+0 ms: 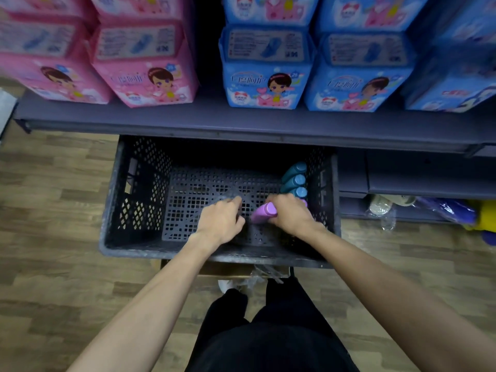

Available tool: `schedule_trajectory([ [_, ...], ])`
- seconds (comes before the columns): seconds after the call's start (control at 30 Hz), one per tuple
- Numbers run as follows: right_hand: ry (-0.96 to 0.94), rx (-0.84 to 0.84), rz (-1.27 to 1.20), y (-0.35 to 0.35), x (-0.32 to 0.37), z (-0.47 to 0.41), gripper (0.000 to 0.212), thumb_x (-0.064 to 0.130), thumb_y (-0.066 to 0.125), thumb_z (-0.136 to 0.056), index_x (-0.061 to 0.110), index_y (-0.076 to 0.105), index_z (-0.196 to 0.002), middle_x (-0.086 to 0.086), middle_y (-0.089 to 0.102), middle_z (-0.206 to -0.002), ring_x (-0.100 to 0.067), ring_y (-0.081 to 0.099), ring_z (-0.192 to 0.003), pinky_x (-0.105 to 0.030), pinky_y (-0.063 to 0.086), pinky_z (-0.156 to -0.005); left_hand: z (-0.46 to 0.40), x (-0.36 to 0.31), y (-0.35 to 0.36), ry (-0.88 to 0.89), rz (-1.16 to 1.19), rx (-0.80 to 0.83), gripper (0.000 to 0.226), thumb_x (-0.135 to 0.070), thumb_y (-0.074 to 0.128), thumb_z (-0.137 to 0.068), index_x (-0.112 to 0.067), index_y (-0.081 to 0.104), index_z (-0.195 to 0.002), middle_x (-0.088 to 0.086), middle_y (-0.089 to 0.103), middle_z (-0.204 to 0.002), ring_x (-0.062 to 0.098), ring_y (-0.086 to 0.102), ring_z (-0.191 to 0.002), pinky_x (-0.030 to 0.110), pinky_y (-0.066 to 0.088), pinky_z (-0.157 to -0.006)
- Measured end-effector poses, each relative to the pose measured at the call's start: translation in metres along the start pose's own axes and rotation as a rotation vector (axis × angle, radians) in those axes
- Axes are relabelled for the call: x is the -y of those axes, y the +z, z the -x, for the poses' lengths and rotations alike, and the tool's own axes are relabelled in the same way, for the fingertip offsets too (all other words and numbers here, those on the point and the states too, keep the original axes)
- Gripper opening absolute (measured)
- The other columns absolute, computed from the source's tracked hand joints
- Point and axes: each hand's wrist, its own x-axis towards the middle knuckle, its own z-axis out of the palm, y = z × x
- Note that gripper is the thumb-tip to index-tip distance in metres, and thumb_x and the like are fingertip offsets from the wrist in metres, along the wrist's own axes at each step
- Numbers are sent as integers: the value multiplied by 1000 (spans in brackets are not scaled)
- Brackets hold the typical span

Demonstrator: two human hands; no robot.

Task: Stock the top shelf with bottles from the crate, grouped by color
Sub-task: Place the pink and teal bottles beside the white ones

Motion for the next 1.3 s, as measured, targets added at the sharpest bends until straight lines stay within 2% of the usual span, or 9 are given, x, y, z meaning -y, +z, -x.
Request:
schedule_trajectory([
  [0.1, -6, -81, -104, -26, 5, 13, 30, 22, 77, -73, 20, 64, -100, -7, 71, -92, -30, 66, -89, -36, 54, -73, -3, -4, -15, 34, -29, -28, 30, -35, 48, -94, -19, 48, -119, 4, 62, -113, 30, 63, -97, 36, 45, -69],
  [0.3, -72, -269, -244, -80, 22, 36, 40, 25, 84, -69, 22, 69, -107, 2, 72, -92, -20, 67, -89, -30, 51, -80, -10, -14, -58, 131, -18, -116, 33, -35, 50, -91, -17, 47, -118, 4, 60, -108, 30, 62, -96, 35, 40, -65],
  [0.4, -140, -353, -274, -103, 34, 48, 42, 26, 85, -70, 20, 70, -108, 3, 74, -99, -15, 67, -94, -32, 51, -86, -8, -18, -83, 189, -4, -213, 26, -35, 51, -88, -18, 47, -108, 2, 60, -99, 30, 62, -91, 36, 42, -62],
  [0.47, -172, -418, -297, -117, 44, 57, 39, 28, 85, -71, 21, 69, -106, 7, 73, -97, -10, 66, -90, -31, 52, -85, -5, -20, -102, 234, -4, -265, 23, -35, 52, -87, -18, 47, -103, 2, 59, -95, 30, 61, -89, 36, 42, -61],
  [0.77, -286, -650, -265, -186, 90, 95, 43, 35, 83, -74, 16, 63, -108, 6, 71, -97, -9, 65, -88, -33, 52, -84, 10, -21, -193, 383, -68, -518, 28, -34, 52, -86, -17, 48, -108, 2, 63, -103, 29, 61, -96, 38, 43, -65],
  [0.9, -332, -748, -267, -223, 114, 118, 39, 29, 83, -75, 15, 63, -105, 9, 69, -94, -3, 64, -84, -23, 50, -82, 22, -25, -240, 445, -78, -619, 22, -33, 53, -85, -16, 46, -99, 3, 62, -93, 30, 61, -89, 38, 43, -63],
  [1.0, -378, -800, -308, -250, 128, 137, 39, 25, 81, -78, 16, 62, -111, 8, 72, -99, -6, 67, -88, -23, 53, -85, 33, -34, -278, 475, -112, -678, 21, -35, 51, -86, -17, 45, -96, 1, 61, -91, 28, 60, -86, 39, 46, -62],
  [1.17, -444, -889, -295, -297, 150, 166, 39, 26, 80, -80, 17, 63, -113, 10, 72, -101, -3, 68, -89, -22, 54, -84, 50, -50, -337, 467, -184, -781, 18, -34, 49, -87, -18, 41, -91, -3, 59, -87, 27, 59, -84, 34, 31, -58],
  [1.3, -483, -943, -303, -338, 166, 181, 39, 25, 81, -79, 17, 63, -113, 8, 73, -99, -2, 69, -89, -23, 55, -84, 60, -60, -382, 474, -205, -855, 19, -35, 49, -87, -20, 38, -87, 0, 62, -90, 29, 60, -86, 34, 30, -59],
])
